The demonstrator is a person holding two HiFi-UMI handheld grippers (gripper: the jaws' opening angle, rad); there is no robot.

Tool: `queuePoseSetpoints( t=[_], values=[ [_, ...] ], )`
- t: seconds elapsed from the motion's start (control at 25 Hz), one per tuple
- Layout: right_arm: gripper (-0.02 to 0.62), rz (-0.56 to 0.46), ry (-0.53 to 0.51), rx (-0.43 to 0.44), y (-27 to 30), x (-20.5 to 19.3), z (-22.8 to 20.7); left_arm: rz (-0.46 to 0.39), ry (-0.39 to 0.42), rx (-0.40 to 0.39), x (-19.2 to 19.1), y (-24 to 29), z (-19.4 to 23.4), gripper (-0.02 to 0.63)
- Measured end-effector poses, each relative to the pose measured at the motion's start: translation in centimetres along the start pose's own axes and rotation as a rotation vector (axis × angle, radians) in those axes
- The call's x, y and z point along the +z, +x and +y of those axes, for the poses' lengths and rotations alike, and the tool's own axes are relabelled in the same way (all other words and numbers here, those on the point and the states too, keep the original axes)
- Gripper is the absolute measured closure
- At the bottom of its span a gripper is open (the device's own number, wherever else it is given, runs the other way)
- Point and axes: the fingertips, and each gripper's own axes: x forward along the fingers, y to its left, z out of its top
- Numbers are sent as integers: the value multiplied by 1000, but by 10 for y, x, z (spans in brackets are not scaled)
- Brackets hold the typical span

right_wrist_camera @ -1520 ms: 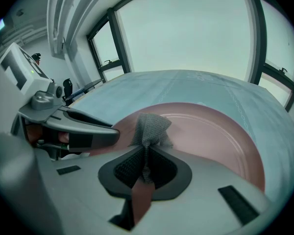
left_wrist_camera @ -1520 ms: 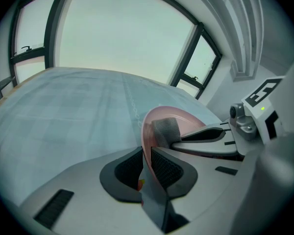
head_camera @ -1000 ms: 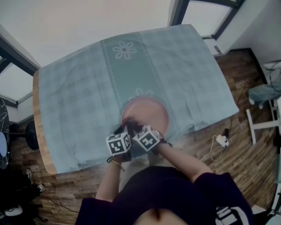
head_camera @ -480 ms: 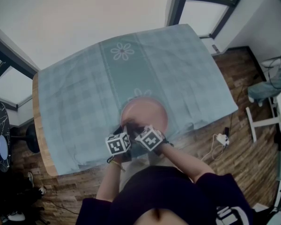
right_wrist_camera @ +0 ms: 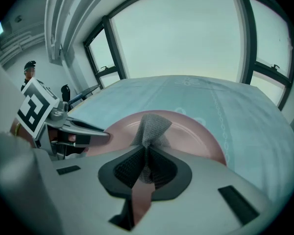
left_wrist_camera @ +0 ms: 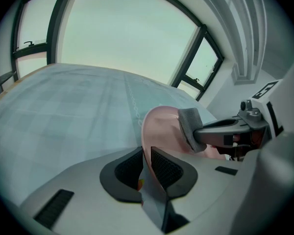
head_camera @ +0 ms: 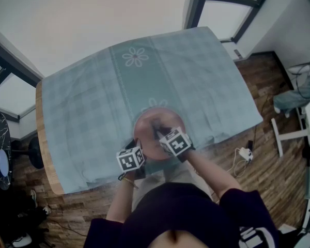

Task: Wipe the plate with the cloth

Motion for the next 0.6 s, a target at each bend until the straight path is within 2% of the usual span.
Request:
queuePoseSetpoints(
  t=[0.32,0.6],
  values=[
    [563,50,-27,-108,2,3,-46,7,0,-5,0,0,0,541],
    [563,107,-16,-144,11,-11,-61,14,-1,-8,0,0,-1,541]
  ],
)
